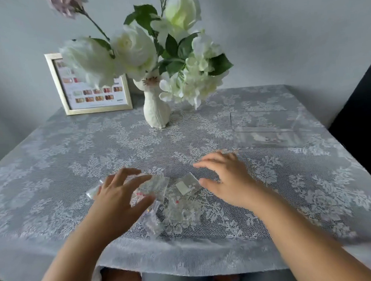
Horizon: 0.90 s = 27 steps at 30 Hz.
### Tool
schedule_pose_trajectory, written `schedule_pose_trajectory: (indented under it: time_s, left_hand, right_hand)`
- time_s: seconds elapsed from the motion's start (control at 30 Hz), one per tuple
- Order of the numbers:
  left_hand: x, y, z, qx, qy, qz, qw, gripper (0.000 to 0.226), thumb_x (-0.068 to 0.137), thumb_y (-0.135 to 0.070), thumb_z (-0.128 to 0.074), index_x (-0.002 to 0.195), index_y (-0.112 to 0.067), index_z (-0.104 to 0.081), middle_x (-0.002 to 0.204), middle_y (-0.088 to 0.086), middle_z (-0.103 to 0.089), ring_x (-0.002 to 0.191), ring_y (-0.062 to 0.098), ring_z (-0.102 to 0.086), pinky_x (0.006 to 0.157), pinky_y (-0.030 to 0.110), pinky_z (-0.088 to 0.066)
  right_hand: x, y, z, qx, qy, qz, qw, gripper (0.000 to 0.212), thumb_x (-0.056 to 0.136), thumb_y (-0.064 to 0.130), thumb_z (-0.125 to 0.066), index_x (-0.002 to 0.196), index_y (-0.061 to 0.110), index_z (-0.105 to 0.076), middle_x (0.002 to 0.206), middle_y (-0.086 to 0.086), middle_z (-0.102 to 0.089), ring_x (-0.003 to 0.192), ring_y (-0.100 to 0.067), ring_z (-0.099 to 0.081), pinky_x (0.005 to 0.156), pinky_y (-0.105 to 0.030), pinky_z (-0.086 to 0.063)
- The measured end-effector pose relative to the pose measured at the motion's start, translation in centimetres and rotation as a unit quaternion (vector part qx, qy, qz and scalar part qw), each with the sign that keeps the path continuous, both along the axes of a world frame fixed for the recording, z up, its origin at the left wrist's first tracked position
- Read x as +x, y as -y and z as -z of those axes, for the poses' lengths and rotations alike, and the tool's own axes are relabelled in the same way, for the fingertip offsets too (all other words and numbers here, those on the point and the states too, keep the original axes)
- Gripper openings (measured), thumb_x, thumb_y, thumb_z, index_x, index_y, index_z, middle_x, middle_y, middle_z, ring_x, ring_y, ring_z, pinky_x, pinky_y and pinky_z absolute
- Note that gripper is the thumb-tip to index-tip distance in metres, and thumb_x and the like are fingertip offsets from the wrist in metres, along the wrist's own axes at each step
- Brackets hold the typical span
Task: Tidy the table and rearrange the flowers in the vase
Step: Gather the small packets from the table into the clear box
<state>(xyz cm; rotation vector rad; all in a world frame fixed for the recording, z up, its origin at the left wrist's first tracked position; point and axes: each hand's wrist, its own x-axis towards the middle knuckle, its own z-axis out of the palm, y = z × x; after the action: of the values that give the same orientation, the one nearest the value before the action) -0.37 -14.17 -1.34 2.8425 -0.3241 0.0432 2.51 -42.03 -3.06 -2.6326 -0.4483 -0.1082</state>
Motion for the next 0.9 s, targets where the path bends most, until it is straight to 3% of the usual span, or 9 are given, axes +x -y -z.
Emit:
schedule_pose_trajectory:
  time_s: [0.13, 0.23, 0.43, 0.6, 0.73, 0.83, 0.9]
  left_hand:
    - [-1.5, -1.1, 1.0, -0.017, 0.003, -0.029, 0.999, 0.075, 0.072, -0.085, -0.031, 0.133, -0.046, -0.05, 0.137, -0.016, -0.042, 0.128, 0.023, -0.038, 0.105, 0.051, -0.035]
    - [-1.6, -1.4, 1.5, -0.012, -0.015, -0.046, 0.999, 0.076, 0.075, -0.085, -0.031, 0.139, -0.046, -0.042, 0.14, -0.015, -0.04, 0.132, 0.024, -0.032, 0.107, 0.052, -0.033]
    - [0.1, -0.7, 2.0, 0.009, -0.045, -0.039, 0.998, 0.072, 0.079, -0.078, -0.032, 0.144, -0.044, -0.032, 0.144, -0.012, -0.038, 0.13, 0.025, -0.03, 0.107, 0.05, -0.029]
    - [3.6, -0.1, 1.5, 0.045, -0.055, 0.026, 0.997, 0.057, 0.088, -0.065, -0.045, 0.142, -0.049, -0.035, 0.147, -0.019, -0.036, 0.126, 0.02, -0.03, 0.105, 0.047, -0.027]
    - [6.0, -0.2, 0.6, 0.028, -0.098, 0.063, 0.993, 0.063, 0.082, -0.061, -0.059, 0.14, -0.049, -0.039, 0.136, -0.008, -0.042, 0.124, 0.019, -0.032, 0.107, 0.049, -0.028]
    - [7.3, -0.1, 0.1, -0.048, -0.127, 0.087, 0.987, 0.061, 0.081, -0.045, -0.071, 0.137, -0.038, -0.048, 0.12, -0.004, -0.045, 0.107, 0.01, -0.049, 0.099, 0.034, -0.042]
    - [7.8, 0.2, 0.1, -0.121, -0.117, 0.094, 0.981, 0.051, 0.084, -0.029, -0.071, 0.132, -0.033, -0.054, 0.112, -0.006, -0.049, 0.081, -0.004, -0.058, 0.08, 0.021, -0.053]
  right_hand:
    - [0.2, -1.4, -0.1, 0.032, -0.074, -0.069, 0.994, 0.051, 0.088, 0.045, -0.055, 0.136, 0.049, -0.037, 0.15, 0.019, -0.031, 0.136, -0.015, -0.024, 0.104, -0.033, -0.016]
    - [0.5, -2.0, -0.4, 0.021, -0.111, -0.084, 0.99, 0.054, 0.086, 0.045, -0.06, 0.134, 0.054, -0.036, 0.147, 0.018, -0.036, 0.136, -0.016, -0.025, 0.107, -0.042, -0.022]
    - [1.3, -3.1, -0.1, -0.013, -0.094, -0.091, 0.991, 0.057, 0.08, 0.044, -0.066, 0.13, 0.054, -0.04, 0.134, 0.013, -0.047, 0.119, -0.017, -0.037, 0.089, -0.034, -0.029]
    - [1.6, -2.8, -0.1, 0.047, -0.094, -0.08, 0.991, 0.065, 0.071, 0.037, -0.078, 0.123, 0.056, -0.046, 0.112, 0.016, -0.051, 0.103, -0.005, -0.046, 0.076, -0.021, -0.033]
    - [1.6, -2.1, -0.2, 0.076, -0.069, -0.054, 0.993, 0.062, 0.072, 0.028, -0.078, 0.117, 0.058, -0.048, 0.099, 0.023, -0.051, 0.089, 0.006, -0.05, 0.069, -0.014, -0.035]
    - [1.4, -1.4, -0.3, 0.128, -0.072, -0.033, 0.989, 0.054, 0.076, 0.021, -0.075, 0.113, 0.055, -0.054, 0.085, 0.016, -0.059, 0.073, 0.006, -0.057, 0.059, -0.012, -0.042]
    - [1.1, -0.8, -0.3, 0.171, -0.086, -0.027, 0.981, 0.049, 0.079, 0.019, -0.072, 0.11, 0.054, -0.057, 0.08, 0.013, -0.062, 0.068, 0.007, -0.058, 0.053, -0.013, -0.045]
